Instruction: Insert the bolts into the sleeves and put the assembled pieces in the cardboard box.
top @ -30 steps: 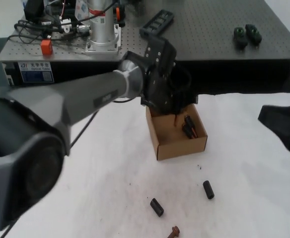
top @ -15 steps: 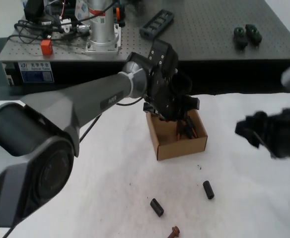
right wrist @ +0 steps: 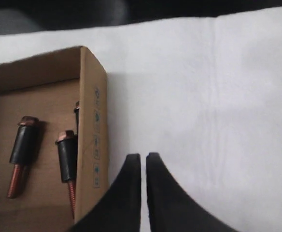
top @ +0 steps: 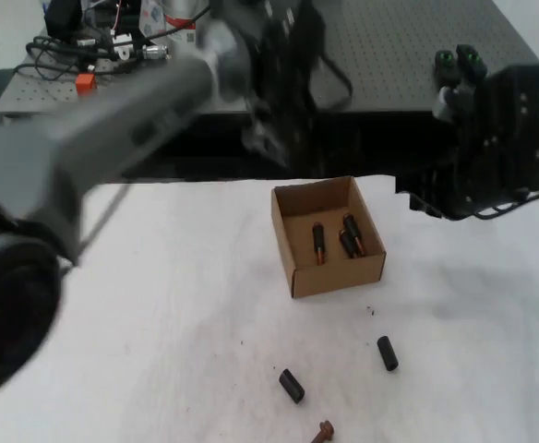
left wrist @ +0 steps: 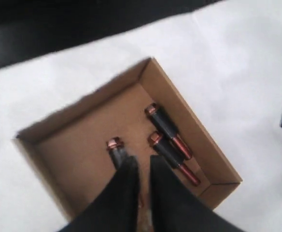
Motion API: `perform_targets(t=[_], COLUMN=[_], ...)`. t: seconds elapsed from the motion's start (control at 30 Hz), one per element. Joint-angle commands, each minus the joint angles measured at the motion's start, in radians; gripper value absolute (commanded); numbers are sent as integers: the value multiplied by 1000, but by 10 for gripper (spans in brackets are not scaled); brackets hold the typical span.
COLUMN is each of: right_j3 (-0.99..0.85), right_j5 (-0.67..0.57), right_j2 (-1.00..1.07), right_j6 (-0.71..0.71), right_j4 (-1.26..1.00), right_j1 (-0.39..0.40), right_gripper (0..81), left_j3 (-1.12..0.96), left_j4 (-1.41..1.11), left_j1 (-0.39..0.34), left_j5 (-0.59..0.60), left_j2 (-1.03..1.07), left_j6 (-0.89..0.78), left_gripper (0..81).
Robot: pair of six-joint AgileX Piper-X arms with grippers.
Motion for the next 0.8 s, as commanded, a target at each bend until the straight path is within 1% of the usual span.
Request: perform_targets(t=[0.0,0.13,0.2,0.33,0.4,0.57,0.67,0.77], right_j3=[-81,-113,-122,-124,-124,-124,-124,-124], right_j5=[3,15,20,87,88,72,0,-7], right_j2=[62,108,126,158,170,176,176,176], right_j6=[-66,-68,-93,-122,-131,-136,-133,-130], right_j4=[47,61,61,64,75,128,110,91], right_j1=[21,58,80,109,114,127,142,167], right_gripper=[18,18,18,18,18,18,18,18], left_j3=[12,143,228,377,437,526,547,547], left_j4=[9,-44,-80,-143,-164,-193,-205,-202], left_j1=[11,39,47,60,67,95,112,123], left_j5=[-23,-23,-23,-23,-23,-23,-23,-23], left_j2=[-36,-154,-221,-334,-384,-468,-497,-503], left_j6=[16,12,12,12,12,12,12,12], left_gripper=[42,41,41,41,41,41,41,41])
